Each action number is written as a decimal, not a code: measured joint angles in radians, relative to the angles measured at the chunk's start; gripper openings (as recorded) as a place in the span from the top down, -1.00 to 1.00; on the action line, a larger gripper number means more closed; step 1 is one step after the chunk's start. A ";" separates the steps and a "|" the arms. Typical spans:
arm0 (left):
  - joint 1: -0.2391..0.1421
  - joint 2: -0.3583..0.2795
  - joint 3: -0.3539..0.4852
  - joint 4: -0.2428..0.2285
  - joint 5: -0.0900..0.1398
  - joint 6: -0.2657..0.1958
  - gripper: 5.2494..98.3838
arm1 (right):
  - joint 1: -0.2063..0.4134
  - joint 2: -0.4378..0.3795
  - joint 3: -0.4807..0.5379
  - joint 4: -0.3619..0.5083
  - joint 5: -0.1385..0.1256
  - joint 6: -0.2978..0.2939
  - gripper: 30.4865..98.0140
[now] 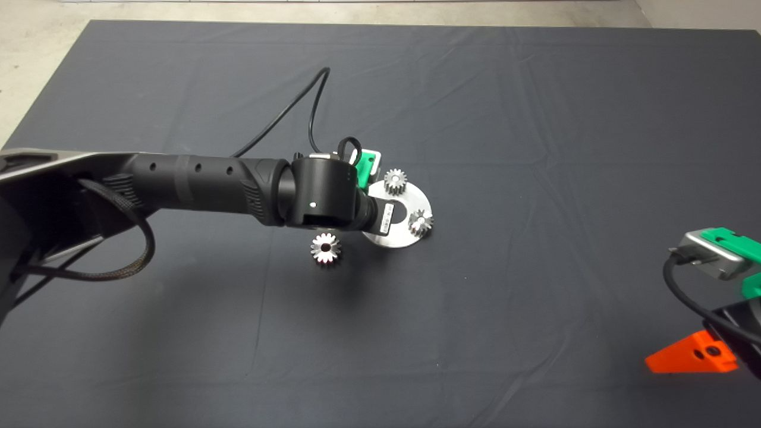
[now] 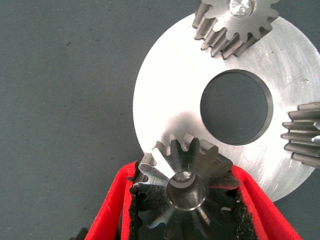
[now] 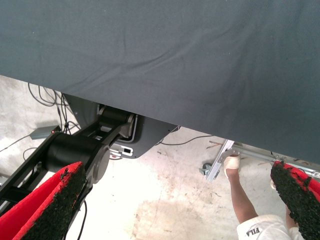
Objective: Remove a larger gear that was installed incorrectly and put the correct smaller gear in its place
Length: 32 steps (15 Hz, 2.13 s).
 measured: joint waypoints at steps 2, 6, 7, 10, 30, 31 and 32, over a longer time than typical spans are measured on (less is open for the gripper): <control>0.001 0.001 0.000 0.003 0.002 0.000 0.36 | 0.000 0.000 0.000 0.000 0.000 0.000 -0.99; 0.001 0.001 0.000 0.003 0.002 0.000 0.36 | 0.000 0.000 0.000 0.000 0.000 0.000 -0.99; 0.001 0.001 0.000 0.003 0.002 0.000 0.36 | 0.000 0.000 0.000 0.000 0.000 0.000 -0.99; 0.001 -0.001 0.000 0.003 -0.001 0.000 0.36 | 0.000 0.000 0.000 0.000 0.000 0.000 -0.99; 0.024 0.000 -0.002 0.010 -0.006 0.004 0.36 | 0.000 0.000 0.000 0.000 0.000 0.000 -0.99; 0.024 0.000 -0.002 0.010 -0.006 0.004 0.34 | 0.000 0.000 0.000 0.000 0.000 0.000 -0.99; 0.024 0.000 -0.002 0.010 -0.006 0.004 0.34 | 0.000 0.000 0.000 0.000 0.000 0.000 -0.99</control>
